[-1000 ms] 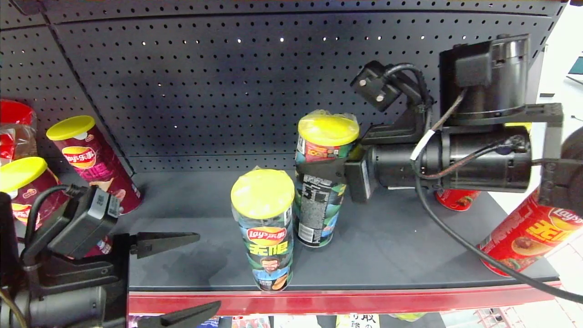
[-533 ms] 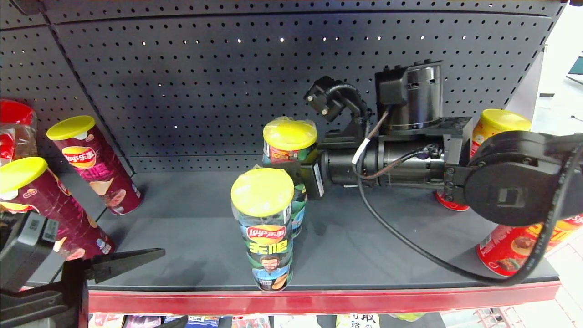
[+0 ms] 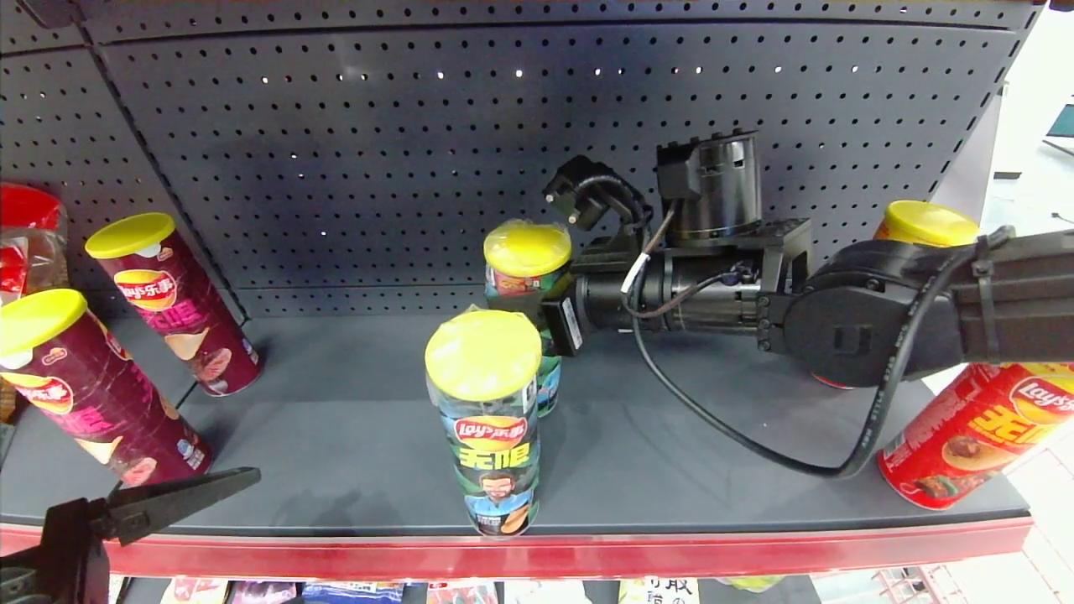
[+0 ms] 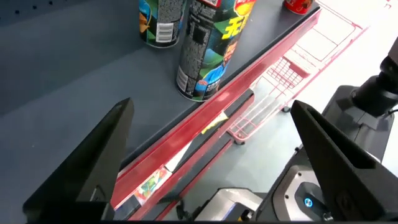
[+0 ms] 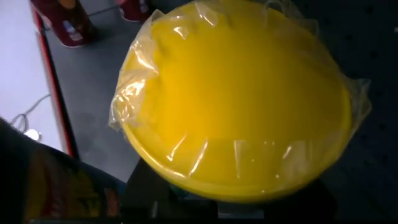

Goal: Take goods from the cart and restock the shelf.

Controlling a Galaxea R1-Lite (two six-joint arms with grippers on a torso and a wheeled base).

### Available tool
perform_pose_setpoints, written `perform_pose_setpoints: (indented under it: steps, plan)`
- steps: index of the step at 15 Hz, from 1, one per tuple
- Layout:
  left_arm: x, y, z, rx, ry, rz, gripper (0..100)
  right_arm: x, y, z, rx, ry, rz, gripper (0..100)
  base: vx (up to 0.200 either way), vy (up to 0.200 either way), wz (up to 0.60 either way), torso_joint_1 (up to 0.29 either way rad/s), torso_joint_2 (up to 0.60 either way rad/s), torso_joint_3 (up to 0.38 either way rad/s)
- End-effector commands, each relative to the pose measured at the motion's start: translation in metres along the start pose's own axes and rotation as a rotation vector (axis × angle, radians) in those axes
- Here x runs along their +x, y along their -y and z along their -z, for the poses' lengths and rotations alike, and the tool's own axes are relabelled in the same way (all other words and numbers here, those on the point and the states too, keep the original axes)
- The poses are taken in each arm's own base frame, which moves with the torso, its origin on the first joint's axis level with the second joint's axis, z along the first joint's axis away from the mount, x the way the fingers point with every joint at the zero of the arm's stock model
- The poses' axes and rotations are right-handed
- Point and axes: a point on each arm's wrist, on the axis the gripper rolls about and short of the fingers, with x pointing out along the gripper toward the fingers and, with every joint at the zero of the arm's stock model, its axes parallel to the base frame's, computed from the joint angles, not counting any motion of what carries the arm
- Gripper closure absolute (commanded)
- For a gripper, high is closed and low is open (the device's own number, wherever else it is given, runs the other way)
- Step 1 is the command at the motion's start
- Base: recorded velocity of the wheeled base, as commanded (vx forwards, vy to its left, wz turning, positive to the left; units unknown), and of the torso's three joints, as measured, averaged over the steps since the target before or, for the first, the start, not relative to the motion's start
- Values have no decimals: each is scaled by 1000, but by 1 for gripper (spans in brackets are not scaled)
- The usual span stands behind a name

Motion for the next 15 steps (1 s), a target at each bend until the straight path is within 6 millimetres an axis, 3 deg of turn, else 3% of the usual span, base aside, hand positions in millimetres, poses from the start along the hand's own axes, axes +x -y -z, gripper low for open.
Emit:
perform_pose_setpoints:
  steps: [1, 9, 10, 15]
  plan:
    - [-1, 0, -1, 3, 7, 0, 0, -2, 9, 2, -8, -4, 22, 100, 0, 0, 0, 0, 0, 0]
    - [0, 0, -1, 2, 4, 0, 0, -5, 6, 7, 56, -20, 24, 100, 0, 0, 0, 0, 0, 0]
    - [0, 0, -1, 1, 3, 0, 0, -8, 6, 5, 65, -17, 25, 0, 0, 0, 0, 0, 0, 0]
    - [13, -12, -2, -35, -50, -74, 0, -46, -9, 10, 115, -42, 43, 0, 0, 0, 0, 0, 0, 0]
